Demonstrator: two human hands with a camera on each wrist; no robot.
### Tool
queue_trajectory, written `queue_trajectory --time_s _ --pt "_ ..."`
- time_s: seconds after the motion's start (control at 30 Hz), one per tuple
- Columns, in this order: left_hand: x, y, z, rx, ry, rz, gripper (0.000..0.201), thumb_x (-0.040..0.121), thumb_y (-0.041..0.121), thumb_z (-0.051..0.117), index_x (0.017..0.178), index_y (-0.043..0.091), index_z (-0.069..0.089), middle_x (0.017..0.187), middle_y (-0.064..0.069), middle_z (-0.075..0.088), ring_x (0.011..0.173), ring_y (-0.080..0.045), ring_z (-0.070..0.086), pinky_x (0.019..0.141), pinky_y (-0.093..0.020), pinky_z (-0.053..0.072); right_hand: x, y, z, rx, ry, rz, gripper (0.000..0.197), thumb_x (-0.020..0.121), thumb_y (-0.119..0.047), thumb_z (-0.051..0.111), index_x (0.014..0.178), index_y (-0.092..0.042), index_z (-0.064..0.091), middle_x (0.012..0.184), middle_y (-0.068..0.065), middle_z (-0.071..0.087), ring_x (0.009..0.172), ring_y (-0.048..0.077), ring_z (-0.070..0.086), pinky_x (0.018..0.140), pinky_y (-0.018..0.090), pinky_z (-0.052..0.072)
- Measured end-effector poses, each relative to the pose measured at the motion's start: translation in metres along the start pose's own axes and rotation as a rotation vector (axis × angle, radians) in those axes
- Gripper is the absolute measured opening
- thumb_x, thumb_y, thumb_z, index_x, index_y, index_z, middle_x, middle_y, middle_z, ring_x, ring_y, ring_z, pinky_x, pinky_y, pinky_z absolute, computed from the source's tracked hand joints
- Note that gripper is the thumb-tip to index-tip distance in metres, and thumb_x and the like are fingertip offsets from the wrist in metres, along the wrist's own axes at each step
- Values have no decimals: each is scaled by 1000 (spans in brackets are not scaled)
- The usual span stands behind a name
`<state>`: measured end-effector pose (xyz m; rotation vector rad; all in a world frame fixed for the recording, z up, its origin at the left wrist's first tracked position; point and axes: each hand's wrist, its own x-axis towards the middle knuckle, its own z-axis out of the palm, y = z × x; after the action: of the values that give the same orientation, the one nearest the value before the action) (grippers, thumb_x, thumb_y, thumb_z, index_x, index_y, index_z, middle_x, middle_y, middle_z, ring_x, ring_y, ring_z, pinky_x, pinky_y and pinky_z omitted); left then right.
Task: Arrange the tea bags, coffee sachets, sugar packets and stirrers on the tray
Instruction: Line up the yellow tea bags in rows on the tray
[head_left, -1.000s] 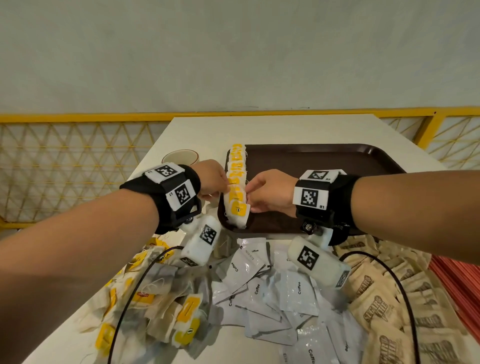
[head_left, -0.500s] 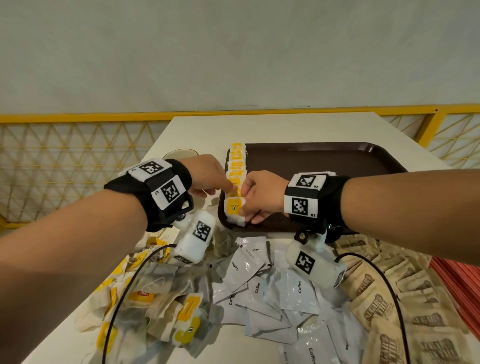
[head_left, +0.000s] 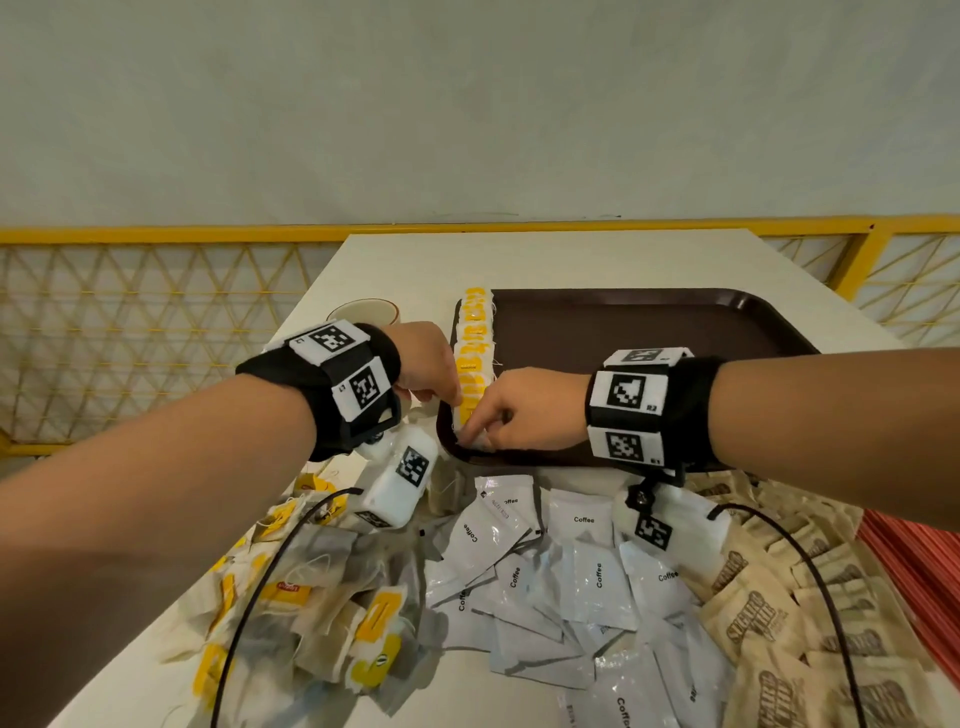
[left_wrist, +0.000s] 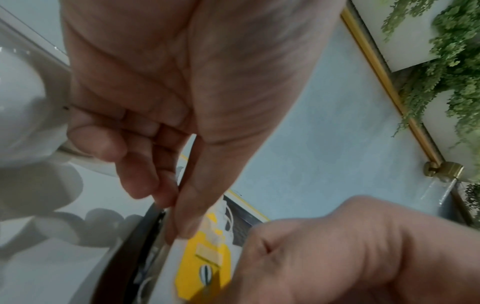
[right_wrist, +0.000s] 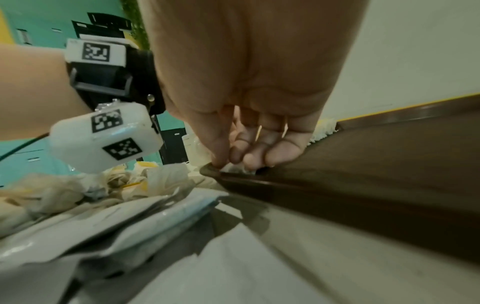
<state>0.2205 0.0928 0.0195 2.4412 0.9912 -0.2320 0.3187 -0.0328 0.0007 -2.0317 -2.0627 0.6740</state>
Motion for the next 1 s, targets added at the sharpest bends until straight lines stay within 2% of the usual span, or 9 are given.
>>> queue_trajectory --time_s 0.13,0.27,0.37,0.47,0.57,0.77,0.83,0.93,1.0 --pt "-1 -1 1 -2 -17 -13 11 82 21 72 86 11 72 64 2 59 60 -8 54 53 -18 43 6 1 2 -63 -17 -17 28 93 -14 53 114 -21 71 114 -7 68 101 7 57 80 11 35" --pt "-1 -1 3 -16 -14 -34 10 82 20 72 84 10 70 64 0 59 60 -10 54 52 -18 44 6 4 3 -20 -23 -1 27 93 -13 53 111 -20 72 102 -8 67 88 3 53 68 10 39" --pt "-2 -1 2 -74 -7 -55 18 82 17 72 91 2 70 70 -6 63 67 -17 58 61 -22 49 3 7 -1 294 -9 112 23 90 -3 51 90 -12 72 83 4 65 76 15 62 69 21 54" --pt "-2 0 -1 -191 117 -70 17 84 7 65 95 -6 69 77 -14 68 65 -20 60 73 -29 55 4 13 -4 684 163 299 26 91 8 44 76 -4 62 77 14 59 67 18 60 70 28 56" --pt "-2 2 -3 -149 215 -66 13 84 2 59 92 0 70 83 -14 66 75 -20 56 77 -28 50 7 20 -3 874 300 436 22 93 11 41 88 1 59 80 14 55 68 18 58 76 32 56" --pt "1 6 -1 -287 144 -64 17 89 1 59 104 -4 66 84 -10 64 91 -26 63 92 -36 53 17 31 2 736 208 399 26 85 7 59 111 7 62 93 15 65 83 23 64 86 37 57" --pt "0 5 -2 -273 145 -69 19 88 3 59 103 -7 67 83 -12 66 82 -24 64 87 -30 55 21 34 1 728 228 411 24 86 6 58 110 7 62 89 13 65 79 21 64 82 33 57" --pt "-3 5 -5 -319 176 -87 14 89 2 57 97 -2 67 80 -15 64 64 -19 58 56 -13 50 25 41 -2 814 299 437 20 88 5 57 106 -2 61 90 12 62 81 22 62 83 33 56" --pt "-1 5 -5 -362 174 -95 11 90 1 54 97 4 63 88 -16 62 74 -23 58 71 -21 53 28 42 -2 866 296 431 19 87 5 56 100 -9 57 101 13 59 91 24 60 88 35 55"
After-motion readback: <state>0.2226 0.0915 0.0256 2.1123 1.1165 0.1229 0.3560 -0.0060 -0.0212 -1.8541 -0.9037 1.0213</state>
